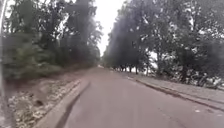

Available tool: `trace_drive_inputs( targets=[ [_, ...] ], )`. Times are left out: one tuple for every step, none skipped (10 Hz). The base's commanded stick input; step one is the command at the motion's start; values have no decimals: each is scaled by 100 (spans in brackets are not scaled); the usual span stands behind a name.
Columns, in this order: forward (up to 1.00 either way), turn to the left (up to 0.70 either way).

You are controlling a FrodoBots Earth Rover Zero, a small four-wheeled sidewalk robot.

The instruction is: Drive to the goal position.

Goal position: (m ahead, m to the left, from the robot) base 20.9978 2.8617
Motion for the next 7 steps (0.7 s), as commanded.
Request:
trace_drive_inputs(
  targets=[
    [70,-2],
    [70,-2],
    [70,-1],
    [70,0],
    [70,0],
    [70,0],
    [70,0]
  ],
)
